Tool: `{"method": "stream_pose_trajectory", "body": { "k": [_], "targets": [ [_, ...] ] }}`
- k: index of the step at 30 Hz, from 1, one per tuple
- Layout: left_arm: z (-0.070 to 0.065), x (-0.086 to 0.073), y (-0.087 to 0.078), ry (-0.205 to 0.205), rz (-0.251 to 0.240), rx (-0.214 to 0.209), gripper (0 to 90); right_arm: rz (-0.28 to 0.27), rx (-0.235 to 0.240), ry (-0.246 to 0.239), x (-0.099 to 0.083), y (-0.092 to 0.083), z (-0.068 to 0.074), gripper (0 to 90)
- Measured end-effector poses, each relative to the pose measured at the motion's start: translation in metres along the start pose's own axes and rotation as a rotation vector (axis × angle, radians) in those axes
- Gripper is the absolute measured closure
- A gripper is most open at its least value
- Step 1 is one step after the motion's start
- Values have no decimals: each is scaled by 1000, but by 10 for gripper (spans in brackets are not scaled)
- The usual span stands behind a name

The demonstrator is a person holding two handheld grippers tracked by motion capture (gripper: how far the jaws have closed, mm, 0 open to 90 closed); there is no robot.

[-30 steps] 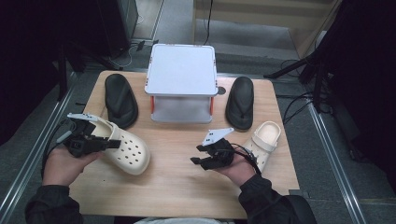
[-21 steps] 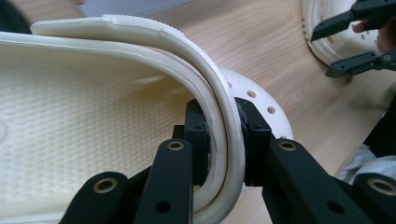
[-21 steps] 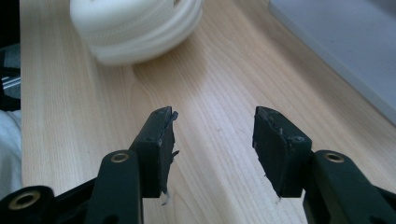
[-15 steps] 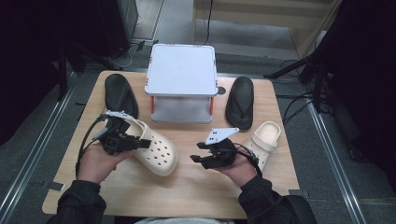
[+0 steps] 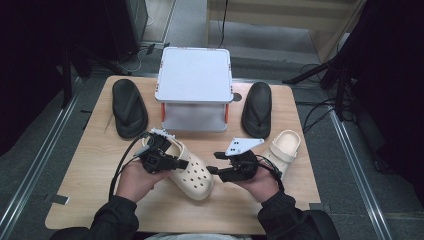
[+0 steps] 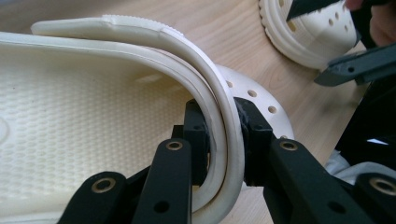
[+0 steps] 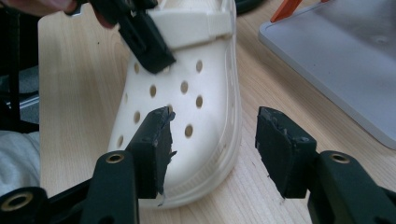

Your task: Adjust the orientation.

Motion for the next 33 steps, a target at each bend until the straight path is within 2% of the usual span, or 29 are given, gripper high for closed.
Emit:
{"method": "stream_pose_trajectory", "body": {
  "k": [4,9,11,13,17,19,20,22,25,28,32,33],
  "targets": [
    [-3,-5,8,-5,17,-14,762,11,-3,7,-3,2,0,464],
    [3,-4,14,-1,5,-8,714,23,-11,15,-8,3,-2,465],
    [5,-3,13,13,8,-19,710,23,-17,18,-9,2,-2,465],
    [6,-3,13,29,2,-1,676,22,-20,19,-10,2,-2,465],
    [10,2,-1,73,-30,28,506,17,-19,22,-11,2,2,465],
    [11,8,-14,86,-62,41,476,15,-23,23,-11,2,5,469],
    [11,8,-14,86,-62,41,473,12,-22,22,-11,3,7,471],
    [20,16,-28,111,-90,68,481,9,-20,29,-11,4,10,488],
    [35,22,-32,111,-102,76,578,19,-14,37,-13,8,18,524],
    [50,26,-29,119,-94,68,705,22,-2,52,-14,14,28,550],
    [70,32,-21,144,-69,102,818,17,15,83,-16,20,38,591],
    [74,35,-18,141,-67,93,846,17,15,89,-17,22,40,606]
  ]
}}
Point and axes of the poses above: each handheld gripper's, and its own axes: y roughly forward along the jaws, x roughly out of its top, z roughly to its left, the point moved 9 cm from there along y, roughly forward along the jaws, and after that the axes turned 12 degrees about x, right-handed, at the moved point
